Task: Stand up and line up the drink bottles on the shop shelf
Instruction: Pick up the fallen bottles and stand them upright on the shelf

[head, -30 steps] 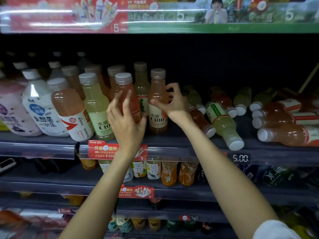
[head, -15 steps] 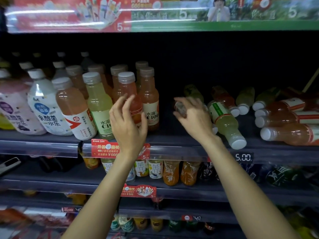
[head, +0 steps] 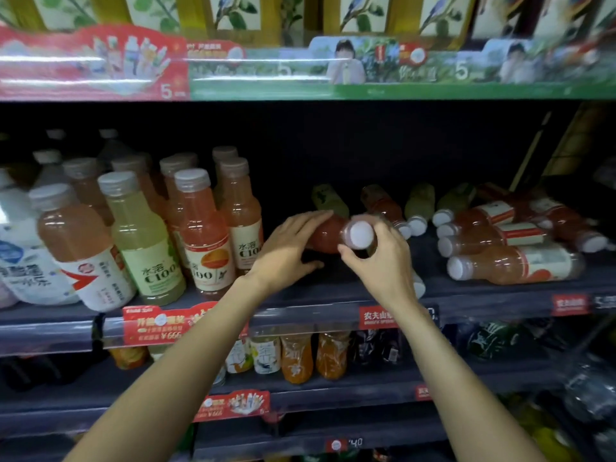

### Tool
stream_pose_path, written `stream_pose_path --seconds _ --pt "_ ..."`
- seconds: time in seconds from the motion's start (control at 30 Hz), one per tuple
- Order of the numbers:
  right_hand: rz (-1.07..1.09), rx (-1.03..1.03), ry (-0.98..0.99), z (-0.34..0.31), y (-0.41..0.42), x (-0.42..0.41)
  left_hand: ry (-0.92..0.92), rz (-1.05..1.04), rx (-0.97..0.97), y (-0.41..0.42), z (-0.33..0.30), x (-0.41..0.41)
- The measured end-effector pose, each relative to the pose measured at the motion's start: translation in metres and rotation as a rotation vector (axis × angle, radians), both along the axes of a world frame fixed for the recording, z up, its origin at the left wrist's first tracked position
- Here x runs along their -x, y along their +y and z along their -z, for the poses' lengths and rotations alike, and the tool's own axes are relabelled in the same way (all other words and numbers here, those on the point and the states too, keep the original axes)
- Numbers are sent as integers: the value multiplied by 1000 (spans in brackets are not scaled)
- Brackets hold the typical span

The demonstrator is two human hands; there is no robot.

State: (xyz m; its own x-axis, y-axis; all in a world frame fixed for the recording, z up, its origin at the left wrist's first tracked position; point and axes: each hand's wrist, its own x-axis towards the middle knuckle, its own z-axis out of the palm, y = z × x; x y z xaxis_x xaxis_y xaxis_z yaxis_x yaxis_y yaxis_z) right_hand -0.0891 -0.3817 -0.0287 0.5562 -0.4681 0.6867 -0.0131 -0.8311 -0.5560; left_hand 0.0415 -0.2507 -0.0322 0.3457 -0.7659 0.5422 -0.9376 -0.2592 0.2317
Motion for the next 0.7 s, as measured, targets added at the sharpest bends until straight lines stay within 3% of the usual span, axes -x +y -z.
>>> stream_pose_path --seconds 0.1,0.23,0.47,0.6,0.7 --pt "-154 -213 -108 -23 2 -3 57 -13 169 1 -6 9" --pt "-405 -555 -68 -47 11 -14 227 -89 279 6 -9 18" --pt "-561 -398 315 1 29 -14 340 -304 507 34 -6 25" --pt "-531 -420 249 17 58 -27 335 -342 594 46 -1 36" --pt "-503 -427 174 22 67 -35 213 -384 604 53 5 37"
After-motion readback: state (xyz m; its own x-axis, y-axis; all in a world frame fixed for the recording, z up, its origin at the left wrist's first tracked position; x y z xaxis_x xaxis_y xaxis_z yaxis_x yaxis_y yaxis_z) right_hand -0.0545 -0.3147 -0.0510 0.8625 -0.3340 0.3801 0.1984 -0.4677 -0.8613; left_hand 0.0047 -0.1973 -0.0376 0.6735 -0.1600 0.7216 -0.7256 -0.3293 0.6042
